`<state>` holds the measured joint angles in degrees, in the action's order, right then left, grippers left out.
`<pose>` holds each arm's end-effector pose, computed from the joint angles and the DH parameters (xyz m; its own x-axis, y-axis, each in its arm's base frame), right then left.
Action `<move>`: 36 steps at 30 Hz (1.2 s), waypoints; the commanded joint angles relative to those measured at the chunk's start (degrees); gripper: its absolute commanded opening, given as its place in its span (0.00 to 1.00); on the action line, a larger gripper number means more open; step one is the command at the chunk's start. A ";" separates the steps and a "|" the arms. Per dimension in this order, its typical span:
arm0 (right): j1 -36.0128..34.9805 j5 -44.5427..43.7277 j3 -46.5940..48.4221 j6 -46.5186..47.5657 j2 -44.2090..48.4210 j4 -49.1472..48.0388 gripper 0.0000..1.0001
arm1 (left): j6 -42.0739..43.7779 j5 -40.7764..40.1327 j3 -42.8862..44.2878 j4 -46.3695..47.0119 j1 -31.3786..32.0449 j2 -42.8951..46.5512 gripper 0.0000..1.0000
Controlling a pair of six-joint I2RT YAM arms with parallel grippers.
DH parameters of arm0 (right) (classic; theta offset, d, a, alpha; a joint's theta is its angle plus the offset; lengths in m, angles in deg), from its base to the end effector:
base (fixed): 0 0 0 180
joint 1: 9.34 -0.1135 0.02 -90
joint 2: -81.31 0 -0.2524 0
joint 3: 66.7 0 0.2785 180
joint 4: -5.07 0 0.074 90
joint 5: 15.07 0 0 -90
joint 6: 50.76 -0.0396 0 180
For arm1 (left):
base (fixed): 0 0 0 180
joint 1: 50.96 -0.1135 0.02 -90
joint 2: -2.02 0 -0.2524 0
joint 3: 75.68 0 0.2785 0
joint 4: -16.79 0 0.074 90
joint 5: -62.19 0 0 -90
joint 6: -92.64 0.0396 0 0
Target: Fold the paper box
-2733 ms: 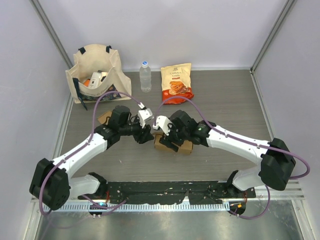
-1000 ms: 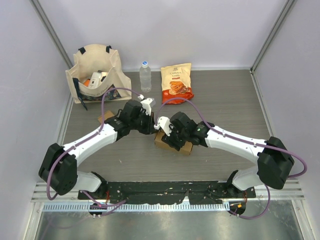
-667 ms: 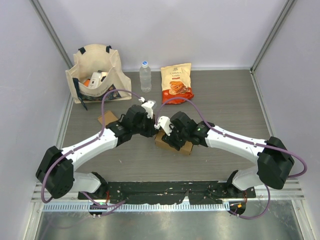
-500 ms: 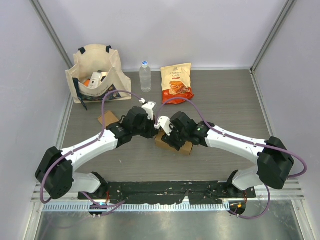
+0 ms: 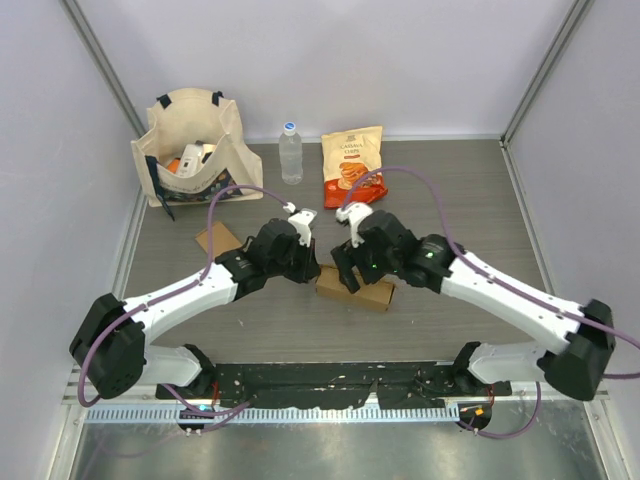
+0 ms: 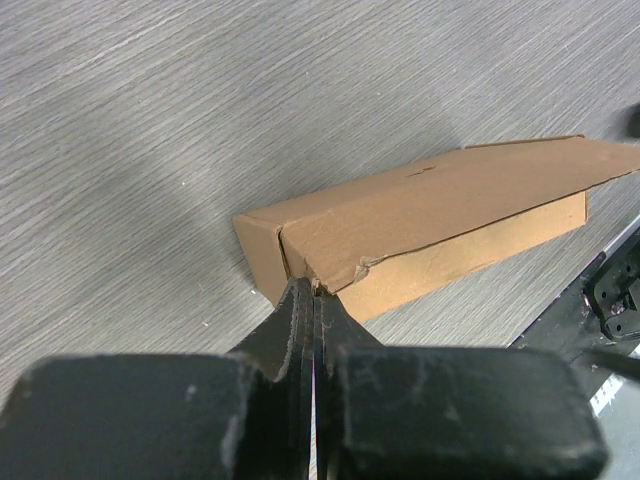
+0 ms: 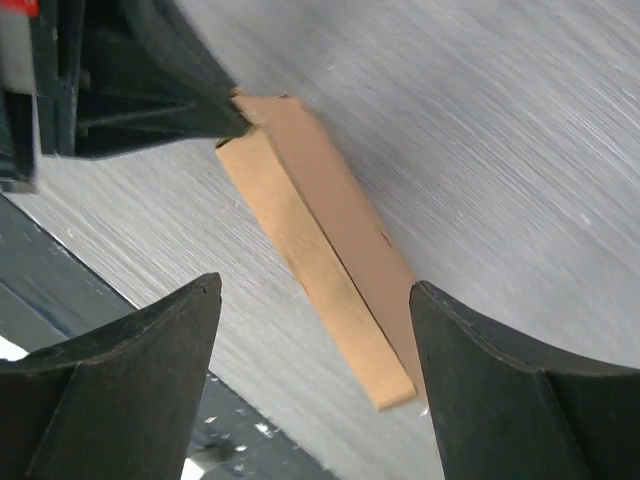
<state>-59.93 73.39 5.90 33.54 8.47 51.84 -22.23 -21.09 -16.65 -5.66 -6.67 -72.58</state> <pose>0.1922 0.2323 0.2704 -0.5376 -0.4979 -0.6805 -0.7108 0.7017 0.0482 0.2190 -0.2202 0.2123 -0.7194 0.1183 -0.6844 0.5036 0.7675 -0.3967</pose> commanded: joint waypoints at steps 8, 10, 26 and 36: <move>2.86 -14.89 -1.78 -34.91 19.04 24.05 0.64 | 1.13 1.80 1.66 -5.29 0.62 -1.24 0.00; 2.86 -13.41 -5.75 -34.21 19.66 18.27 0.64 | 1.31 2.07 1.93 -5.55 0.62 -1.24 0.00; 2.16 -21.75 -15.25 -29.29 16.85 5.84 0.35 | 2.27 1.89 3.51 -8.63 0.62 -0.89 0.00; 2.16 -19.11 -11.74 -35.51 15.19 7.15 0.03 | 1.84 2.77 3.33 -8.11 0.62 -1.33 0.00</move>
<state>-57.61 53.80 -9.49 2.77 25.08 59.51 -20.96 -19.49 -14.27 -10.27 -6.34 -73.11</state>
